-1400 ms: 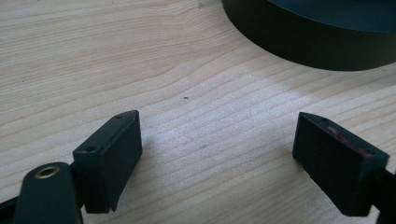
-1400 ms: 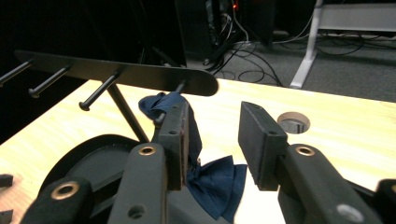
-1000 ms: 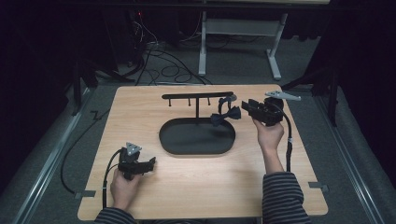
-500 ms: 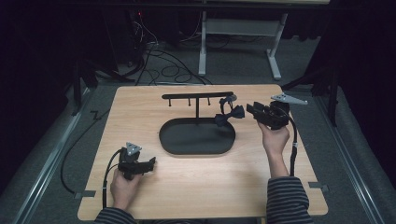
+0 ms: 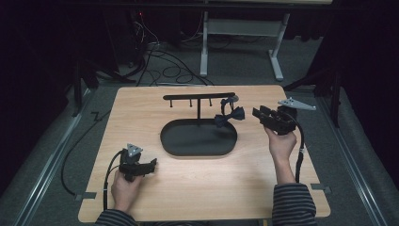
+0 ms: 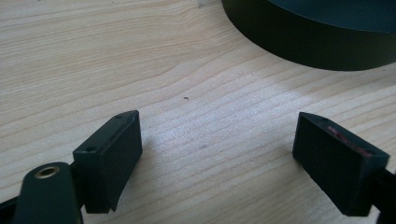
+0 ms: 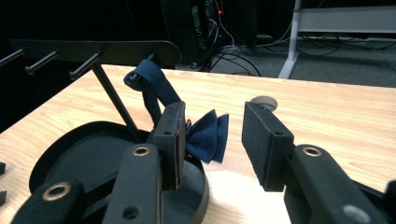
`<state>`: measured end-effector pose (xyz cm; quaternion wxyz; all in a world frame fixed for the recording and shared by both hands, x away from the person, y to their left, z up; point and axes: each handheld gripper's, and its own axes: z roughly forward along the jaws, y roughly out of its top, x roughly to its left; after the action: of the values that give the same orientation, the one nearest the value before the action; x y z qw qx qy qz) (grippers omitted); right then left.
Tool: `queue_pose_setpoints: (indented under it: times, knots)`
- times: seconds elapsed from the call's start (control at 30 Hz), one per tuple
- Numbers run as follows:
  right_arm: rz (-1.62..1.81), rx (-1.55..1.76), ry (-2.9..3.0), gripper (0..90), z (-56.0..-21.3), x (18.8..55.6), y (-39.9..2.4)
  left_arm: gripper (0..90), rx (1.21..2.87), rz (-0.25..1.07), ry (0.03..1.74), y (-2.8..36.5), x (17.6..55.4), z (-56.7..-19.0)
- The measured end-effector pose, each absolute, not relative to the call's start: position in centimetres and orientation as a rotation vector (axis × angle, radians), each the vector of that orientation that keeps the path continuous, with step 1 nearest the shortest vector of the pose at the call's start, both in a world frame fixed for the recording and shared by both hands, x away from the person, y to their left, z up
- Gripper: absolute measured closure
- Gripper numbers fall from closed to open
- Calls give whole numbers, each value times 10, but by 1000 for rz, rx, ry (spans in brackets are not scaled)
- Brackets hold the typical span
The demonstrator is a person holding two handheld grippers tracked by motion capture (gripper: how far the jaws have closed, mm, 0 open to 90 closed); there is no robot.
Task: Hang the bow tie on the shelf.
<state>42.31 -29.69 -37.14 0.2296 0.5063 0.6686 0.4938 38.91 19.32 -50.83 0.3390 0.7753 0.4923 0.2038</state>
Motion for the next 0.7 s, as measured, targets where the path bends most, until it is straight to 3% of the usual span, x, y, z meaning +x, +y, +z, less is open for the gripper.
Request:
queue_pose_setpoints:
  times: [0.7]
  knots:
    - [1398,1378,1825,614,-368,406,-306,161,2018,531,1283,193,389,-508]
